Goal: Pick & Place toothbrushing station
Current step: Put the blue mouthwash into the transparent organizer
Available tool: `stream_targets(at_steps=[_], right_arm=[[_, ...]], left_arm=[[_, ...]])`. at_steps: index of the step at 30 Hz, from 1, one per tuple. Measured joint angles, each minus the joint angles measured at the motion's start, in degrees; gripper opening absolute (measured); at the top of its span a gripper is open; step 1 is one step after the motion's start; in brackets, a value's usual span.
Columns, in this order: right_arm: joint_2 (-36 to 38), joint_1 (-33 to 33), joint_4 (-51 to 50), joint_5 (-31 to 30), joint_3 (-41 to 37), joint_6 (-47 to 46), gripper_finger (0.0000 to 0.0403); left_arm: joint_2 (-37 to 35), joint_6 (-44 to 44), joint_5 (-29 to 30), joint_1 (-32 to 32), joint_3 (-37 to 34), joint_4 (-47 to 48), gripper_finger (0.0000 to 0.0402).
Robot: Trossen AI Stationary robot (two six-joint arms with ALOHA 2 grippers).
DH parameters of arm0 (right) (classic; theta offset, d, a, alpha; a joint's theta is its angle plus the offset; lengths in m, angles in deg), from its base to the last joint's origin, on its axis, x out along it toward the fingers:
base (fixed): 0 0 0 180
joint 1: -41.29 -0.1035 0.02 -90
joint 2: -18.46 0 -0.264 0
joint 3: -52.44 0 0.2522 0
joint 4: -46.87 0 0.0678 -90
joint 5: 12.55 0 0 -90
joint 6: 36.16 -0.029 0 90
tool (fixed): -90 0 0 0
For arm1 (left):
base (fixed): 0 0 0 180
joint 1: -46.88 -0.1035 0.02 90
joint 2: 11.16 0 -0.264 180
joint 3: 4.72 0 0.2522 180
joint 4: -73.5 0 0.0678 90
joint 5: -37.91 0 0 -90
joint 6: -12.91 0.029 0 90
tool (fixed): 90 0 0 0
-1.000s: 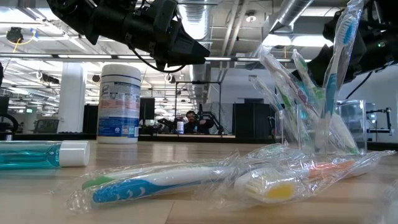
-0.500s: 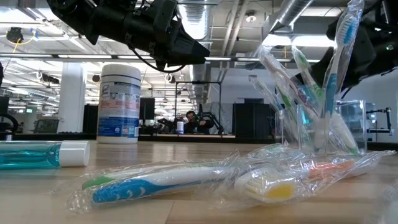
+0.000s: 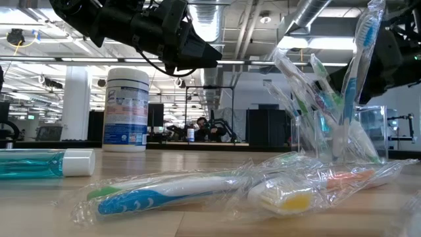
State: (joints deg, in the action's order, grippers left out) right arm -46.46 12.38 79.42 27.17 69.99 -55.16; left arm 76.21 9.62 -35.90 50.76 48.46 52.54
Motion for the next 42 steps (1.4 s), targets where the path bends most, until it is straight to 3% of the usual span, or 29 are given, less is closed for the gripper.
stream_targets(at_steps=[18,24,31,42], right_arm=[[-10.21,0.04,8.81,-0.39,-0.36,0.95,0.0084],[-11.74,0.09,9.74,-0.37,-0.34,0.97,0.0103],[-11.93,0.09,9.89,0.32,-0.34,1.20,0.0086],[-11.93,0.09,9.80,0.90,-0.34,1.45,0.0173]], left_arm=[[0.00,0.01,0.00,0.02,0.00,0.00,0.0159],[0.00,0.01,0.00,0.02,0.00,0.00,0.0159],[0.00,0.02,0.00,0.02,0.00,0.00,0.0159],[0.00,0.02,0.00,0.02,0.00,0.00,0.0159]])
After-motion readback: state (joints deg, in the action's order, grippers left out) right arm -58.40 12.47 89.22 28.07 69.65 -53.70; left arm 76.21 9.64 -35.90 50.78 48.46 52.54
